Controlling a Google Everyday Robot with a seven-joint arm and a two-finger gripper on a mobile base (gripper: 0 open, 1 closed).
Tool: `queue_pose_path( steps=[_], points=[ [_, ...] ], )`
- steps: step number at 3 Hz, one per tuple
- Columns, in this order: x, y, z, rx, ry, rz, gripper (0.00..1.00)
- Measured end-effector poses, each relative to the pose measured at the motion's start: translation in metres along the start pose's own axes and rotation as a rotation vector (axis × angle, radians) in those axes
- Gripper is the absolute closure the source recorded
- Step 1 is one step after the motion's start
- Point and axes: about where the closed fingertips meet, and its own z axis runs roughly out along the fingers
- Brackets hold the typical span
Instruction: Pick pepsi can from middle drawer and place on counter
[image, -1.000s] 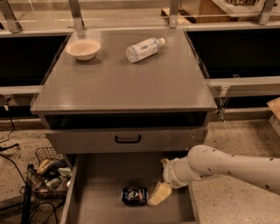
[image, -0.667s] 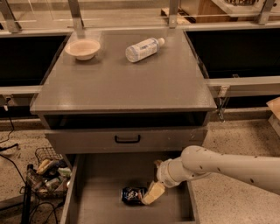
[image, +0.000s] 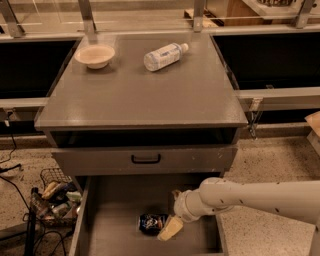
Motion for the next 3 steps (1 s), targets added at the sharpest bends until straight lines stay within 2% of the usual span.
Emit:
queue_pose_path(
  steps=[1, 2, 3],
  points=[
    [0.000, 0.000, 0.000, 0.000, 0.000, 0.000, 0.00],
    [-0.002, 0.006, 0.014, -0.031, -0.014, -0.010, 0.00],
    [-0.003, 0.017, 0.044, -0.092, -0.025, -0.021, 0.00]
  ],
)
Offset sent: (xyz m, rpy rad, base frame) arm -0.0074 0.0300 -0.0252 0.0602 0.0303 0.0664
